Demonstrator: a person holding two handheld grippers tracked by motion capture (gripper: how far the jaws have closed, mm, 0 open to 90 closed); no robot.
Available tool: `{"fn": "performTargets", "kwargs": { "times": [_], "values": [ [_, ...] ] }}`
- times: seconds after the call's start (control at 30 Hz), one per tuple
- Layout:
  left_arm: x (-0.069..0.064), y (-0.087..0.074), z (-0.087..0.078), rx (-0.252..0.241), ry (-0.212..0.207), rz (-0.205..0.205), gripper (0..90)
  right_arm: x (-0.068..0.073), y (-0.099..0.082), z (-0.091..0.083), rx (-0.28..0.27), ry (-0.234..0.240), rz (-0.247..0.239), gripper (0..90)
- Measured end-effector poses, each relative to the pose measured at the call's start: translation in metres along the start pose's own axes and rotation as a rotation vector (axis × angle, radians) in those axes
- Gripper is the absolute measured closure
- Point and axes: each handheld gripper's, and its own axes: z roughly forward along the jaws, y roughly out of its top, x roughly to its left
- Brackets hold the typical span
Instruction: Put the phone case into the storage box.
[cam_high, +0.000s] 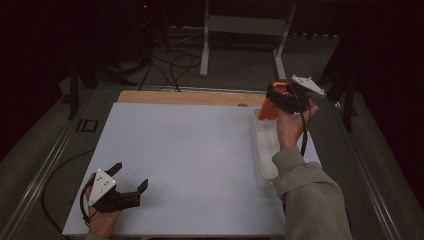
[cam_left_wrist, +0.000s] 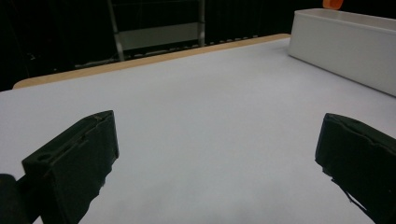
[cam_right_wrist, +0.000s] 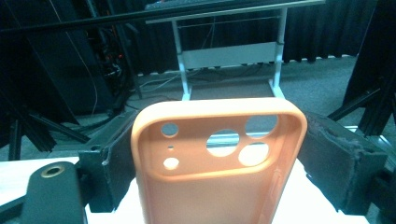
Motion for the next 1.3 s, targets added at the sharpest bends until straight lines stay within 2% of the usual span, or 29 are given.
{"fn": "performTargets", "kwargs": {
  "times": [0.7,1.3],
  "values": [
    [-0.001,0.001,-0.002,-0.011,0.000,-0.006,0.3,0.003,-0.008,0.019,0.016,-0.039,-0.047,16.9],
    [-0.002,0.001,-0.001,-0.011,-0.006,-0.004,0.3,0.004,-0.016,0.028,0.043,-0.042,-0.075,16.8]
  ]
}}
